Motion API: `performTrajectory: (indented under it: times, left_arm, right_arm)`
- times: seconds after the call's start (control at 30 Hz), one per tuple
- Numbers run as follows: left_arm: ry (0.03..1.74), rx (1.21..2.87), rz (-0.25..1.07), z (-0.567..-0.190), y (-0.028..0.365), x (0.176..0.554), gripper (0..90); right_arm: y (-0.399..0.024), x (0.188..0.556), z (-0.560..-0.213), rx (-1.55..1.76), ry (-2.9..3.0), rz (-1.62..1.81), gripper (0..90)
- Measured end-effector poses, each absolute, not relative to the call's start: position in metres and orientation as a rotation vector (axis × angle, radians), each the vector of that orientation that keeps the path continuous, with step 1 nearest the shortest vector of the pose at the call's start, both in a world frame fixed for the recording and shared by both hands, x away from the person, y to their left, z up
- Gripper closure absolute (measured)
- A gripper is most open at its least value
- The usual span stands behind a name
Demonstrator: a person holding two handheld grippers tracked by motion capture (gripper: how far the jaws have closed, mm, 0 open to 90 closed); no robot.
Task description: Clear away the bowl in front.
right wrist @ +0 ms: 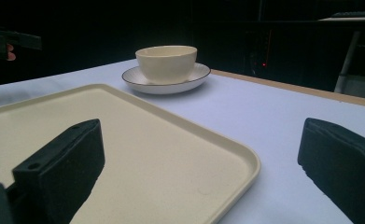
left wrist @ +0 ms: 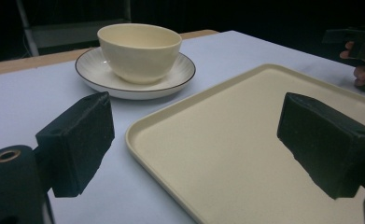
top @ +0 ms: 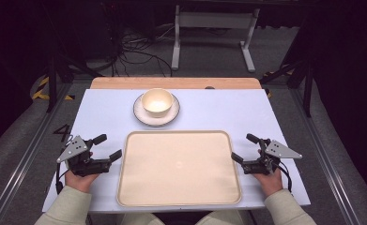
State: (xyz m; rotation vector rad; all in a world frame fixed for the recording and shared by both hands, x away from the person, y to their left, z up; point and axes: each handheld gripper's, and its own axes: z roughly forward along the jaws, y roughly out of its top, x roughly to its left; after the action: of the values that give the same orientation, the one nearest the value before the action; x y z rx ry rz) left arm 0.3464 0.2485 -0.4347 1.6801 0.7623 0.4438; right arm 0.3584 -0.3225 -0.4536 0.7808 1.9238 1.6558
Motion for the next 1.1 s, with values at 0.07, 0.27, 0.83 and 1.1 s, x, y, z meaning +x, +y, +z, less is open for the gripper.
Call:
performTrajectory:
  times: [0.07,0.27,0.83,1.1]
  left_arm:
    - [0.755,1.677,0.445,-0.432,0.248,0.345,11.8]
    - [0.731,1.689,0.45,-0.425,0.246,0.343,11.3]
    - [0.712,1.654,0.41,-0.401,0.241,0.345,10.5]
    - [0.704,1.684,0.403,-0.39,0.23,0.364,10.3]
  right_arm:
    - [-0.323,0.358,-0.454,0.781,1.924,1.655,0.8]
    - [-0.323,0.359,-0.454,0.783,1.923,1.655,0.8]
    - [-0.322,0.36,-0.454,0.798,1.929,1.653,0.8]
    - [-0.323,0.36,-0.454,0.797,1.929,1.653,0.8]
